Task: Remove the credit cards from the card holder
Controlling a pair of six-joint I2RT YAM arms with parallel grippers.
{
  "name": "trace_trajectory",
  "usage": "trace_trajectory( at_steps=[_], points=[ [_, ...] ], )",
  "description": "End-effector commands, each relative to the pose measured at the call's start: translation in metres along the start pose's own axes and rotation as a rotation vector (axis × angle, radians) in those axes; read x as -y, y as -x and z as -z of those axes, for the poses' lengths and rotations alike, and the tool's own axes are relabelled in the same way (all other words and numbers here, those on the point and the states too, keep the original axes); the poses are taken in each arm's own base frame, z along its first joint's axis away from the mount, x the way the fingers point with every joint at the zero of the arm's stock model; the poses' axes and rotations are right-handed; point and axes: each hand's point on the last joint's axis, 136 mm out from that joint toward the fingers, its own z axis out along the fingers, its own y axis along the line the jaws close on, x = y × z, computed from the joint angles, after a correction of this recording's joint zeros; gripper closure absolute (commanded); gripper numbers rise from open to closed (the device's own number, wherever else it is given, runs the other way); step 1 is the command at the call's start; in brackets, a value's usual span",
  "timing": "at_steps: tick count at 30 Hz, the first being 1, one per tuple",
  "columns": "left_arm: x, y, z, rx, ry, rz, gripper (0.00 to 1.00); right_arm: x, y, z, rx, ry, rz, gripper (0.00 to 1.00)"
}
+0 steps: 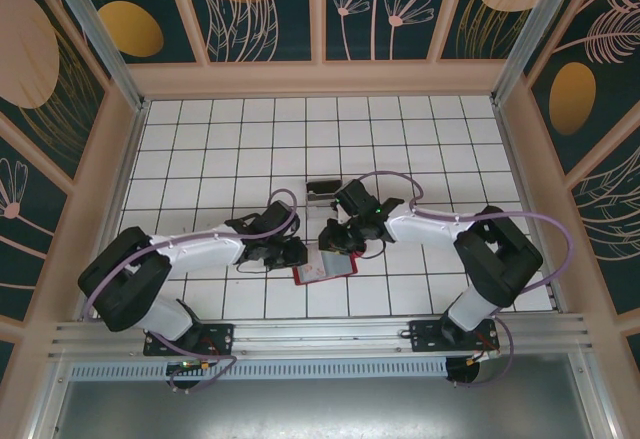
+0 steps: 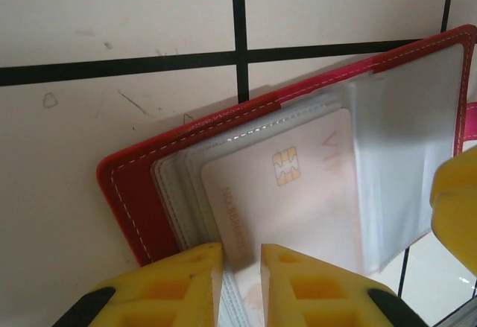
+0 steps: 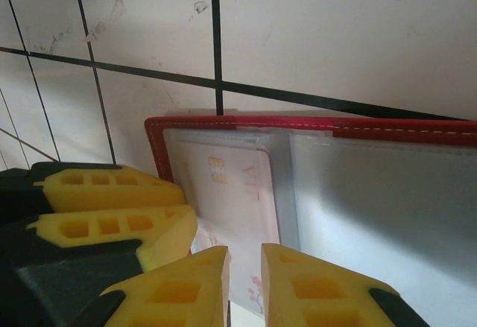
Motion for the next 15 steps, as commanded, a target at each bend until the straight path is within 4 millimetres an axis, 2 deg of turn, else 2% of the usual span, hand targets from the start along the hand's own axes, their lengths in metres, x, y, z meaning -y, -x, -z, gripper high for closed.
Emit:
trace_trajectory(
  at_steps=[1, 10, 15],
  points=[
    [0.006, 0.005, -0.005, -0.004, -0.015, -0.013, 0.77, 0.001, -0.001, -0.001, 0.0, 0.012, 0.016, 0.8],
    [0.01, 0.013, -0.006, 0.004, 0.006, -0.039, 0.77, 0.014, -0.009, 0.0, 0.011, 0.03, -0.018, 0.83],
    [0.004, 0.01, -0.009, -0.017, 0.033, -0.05, 0.78, 0.011, -0.013, 0.0, 0.022, 0.091, -0.006, 0.83]
  ],
)
